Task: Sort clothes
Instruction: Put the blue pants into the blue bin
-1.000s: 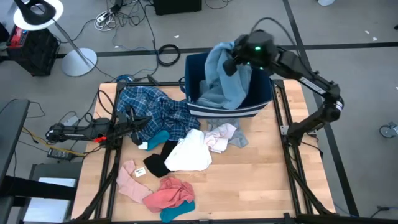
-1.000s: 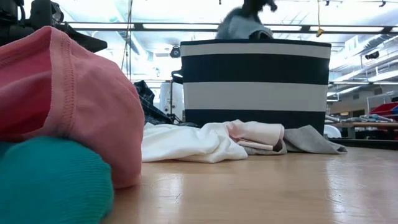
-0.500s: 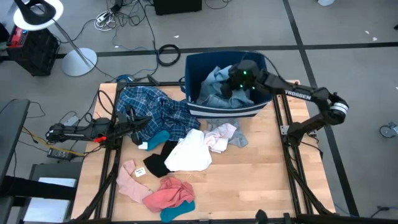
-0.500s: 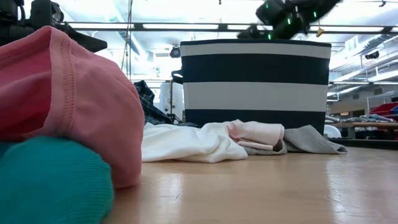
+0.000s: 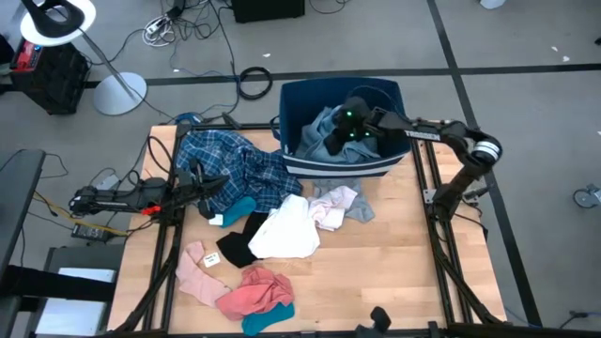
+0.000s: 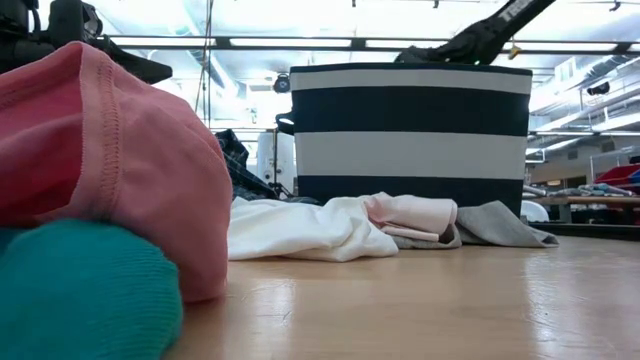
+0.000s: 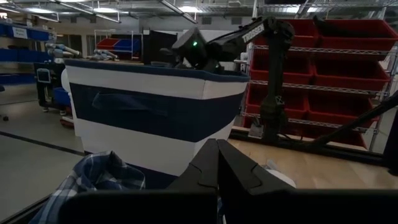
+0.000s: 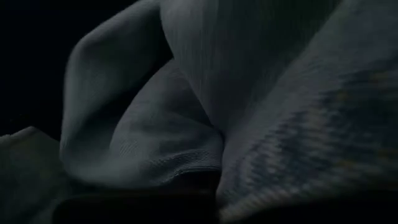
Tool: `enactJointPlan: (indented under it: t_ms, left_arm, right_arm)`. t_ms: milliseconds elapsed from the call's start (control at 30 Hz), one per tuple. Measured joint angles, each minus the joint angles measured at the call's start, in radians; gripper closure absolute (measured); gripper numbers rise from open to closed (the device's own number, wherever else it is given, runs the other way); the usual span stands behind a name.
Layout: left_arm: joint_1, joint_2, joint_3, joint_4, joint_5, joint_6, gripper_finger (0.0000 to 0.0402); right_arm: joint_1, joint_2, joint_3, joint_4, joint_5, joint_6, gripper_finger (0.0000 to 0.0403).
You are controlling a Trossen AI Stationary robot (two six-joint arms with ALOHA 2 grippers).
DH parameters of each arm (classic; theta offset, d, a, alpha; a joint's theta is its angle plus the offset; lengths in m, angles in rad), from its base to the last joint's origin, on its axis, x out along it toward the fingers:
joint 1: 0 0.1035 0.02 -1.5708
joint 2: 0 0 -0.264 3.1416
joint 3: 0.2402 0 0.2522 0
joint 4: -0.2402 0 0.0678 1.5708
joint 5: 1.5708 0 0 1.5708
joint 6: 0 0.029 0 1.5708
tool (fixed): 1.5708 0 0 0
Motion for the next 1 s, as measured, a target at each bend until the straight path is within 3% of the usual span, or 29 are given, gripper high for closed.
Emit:
enactJointPlan:
  t_ms: [233,400,767,1000]
  left_arm:
    - [0.0,0.0,0.0,0.0,0.0,0.0,0.0396]
    - [0.0,0.0,0.0,0.0,0.0,0.0,0.0396]
    - [0.0,0.0,0.0,0.0,0.0,0.0,0.0396]
    - [0.0,0.0,0.0,0.0,0.0,0.0,0.0396]
  right_arm:
    - [-0.009,0.115,0.015,0.026,-0.041,0.013,0.0393]
    - [-0.01,0.116,0.012,0.055,-0.041,0.022,0.0363]
    - [-0.01,-0.068,0.01,-0.007,-0.039,0.017,0.0258]
    - [-0.011,-0.246,0.01,-0.061,-0.039,0.016,0.0235]
